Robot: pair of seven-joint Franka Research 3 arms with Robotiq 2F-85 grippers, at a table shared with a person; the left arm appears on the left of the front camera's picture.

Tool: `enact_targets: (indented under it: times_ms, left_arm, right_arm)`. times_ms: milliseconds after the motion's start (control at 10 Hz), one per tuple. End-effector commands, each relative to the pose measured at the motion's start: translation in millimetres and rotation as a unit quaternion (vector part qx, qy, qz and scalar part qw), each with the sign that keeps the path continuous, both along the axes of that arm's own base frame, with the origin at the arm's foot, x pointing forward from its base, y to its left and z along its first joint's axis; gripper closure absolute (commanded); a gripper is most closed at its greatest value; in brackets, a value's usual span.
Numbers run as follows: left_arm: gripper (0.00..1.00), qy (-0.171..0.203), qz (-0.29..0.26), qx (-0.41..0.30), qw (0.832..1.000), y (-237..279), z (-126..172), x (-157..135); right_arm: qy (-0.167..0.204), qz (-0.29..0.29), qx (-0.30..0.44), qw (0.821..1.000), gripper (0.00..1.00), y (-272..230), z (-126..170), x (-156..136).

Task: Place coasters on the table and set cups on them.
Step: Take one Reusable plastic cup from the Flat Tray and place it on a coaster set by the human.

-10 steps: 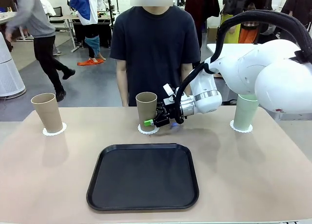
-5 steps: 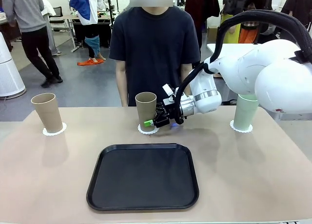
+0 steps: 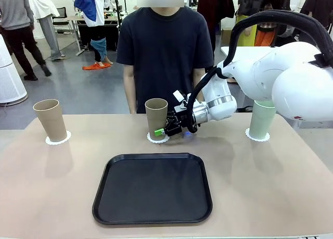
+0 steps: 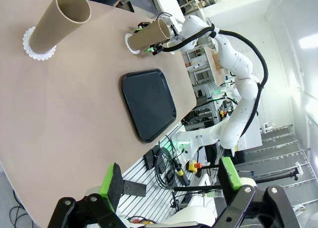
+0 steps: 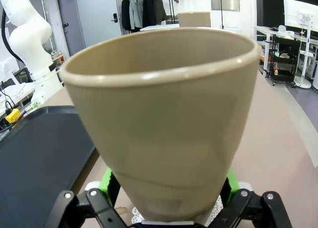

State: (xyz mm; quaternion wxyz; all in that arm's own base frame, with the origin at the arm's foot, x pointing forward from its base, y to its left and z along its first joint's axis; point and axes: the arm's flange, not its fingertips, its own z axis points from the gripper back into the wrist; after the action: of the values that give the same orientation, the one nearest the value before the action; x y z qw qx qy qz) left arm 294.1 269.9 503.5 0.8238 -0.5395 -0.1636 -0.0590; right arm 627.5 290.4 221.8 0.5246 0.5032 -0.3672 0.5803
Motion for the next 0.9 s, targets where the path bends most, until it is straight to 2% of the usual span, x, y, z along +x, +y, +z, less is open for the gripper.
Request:
enact_targets:
  times_ms: [0, 800]
  left_arm:
    - [0.0, 0.001, 0.004, -0.007, 1.0, 0, 3, -1]
    - [0.0, 0.001, 0.004, -0.007, 1.0, 0, 3, -1]
  right_arm:
    - [0.007, -0.002, -0.024, 1.0, 0.0, -3, 7, 5]
    - [0.002, -0.014, -0.048, 0.999, 0.0, -27, 20, 2]
